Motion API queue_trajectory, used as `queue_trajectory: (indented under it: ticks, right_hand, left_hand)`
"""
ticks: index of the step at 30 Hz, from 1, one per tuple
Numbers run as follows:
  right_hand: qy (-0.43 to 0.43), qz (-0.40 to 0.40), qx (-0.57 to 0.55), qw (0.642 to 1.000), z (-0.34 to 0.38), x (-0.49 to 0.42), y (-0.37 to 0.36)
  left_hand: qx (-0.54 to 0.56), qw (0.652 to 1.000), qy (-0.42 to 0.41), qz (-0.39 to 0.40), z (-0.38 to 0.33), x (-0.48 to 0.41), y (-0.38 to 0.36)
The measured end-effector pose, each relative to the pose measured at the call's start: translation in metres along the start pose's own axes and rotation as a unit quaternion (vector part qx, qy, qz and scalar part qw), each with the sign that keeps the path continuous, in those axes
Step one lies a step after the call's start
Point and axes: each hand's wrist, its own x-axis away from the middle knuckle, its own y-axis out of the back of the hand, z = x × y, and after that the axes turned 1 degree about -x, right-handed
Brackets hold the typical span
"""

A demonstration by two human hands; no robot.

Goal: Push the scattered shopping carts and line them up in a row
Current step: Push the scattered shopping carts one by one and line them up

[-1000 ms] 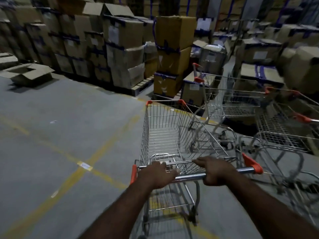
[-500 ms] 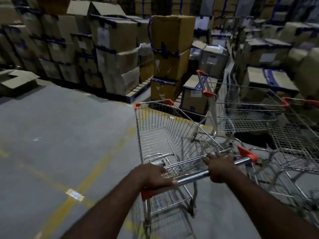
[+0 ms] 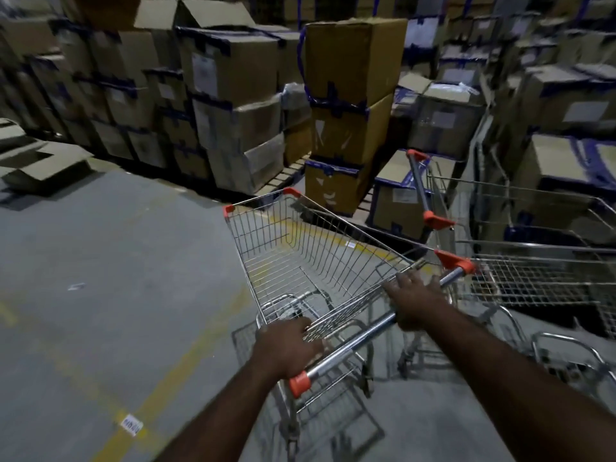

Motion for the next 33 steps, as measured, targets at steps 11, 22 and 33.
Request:
queue_trajectory:
  ticks: [11, 22, 33]
  right_hand:
    - [0.134, 0.056, -0.292, 0.945, 0.028, -0.123, 0.06]
    - [0.051, -0.185, -0.275, 0.942, 0.093, -0.219, 0.079]
    - [0.033, -0.104, -0.207, 0.972, 0.057, -0.33, 0.122]
  left_hand:
    - [0.055, 0.994, 0.087, -0.028, -0.011, -0.136, 0.034]
    - [0.064, 0.99, -0.038, 0.117, 0.047, -0.271, 0.097]
    - [0.174, 0.963, -0.159, 0.128, 0.064, -0.353, 0.112]
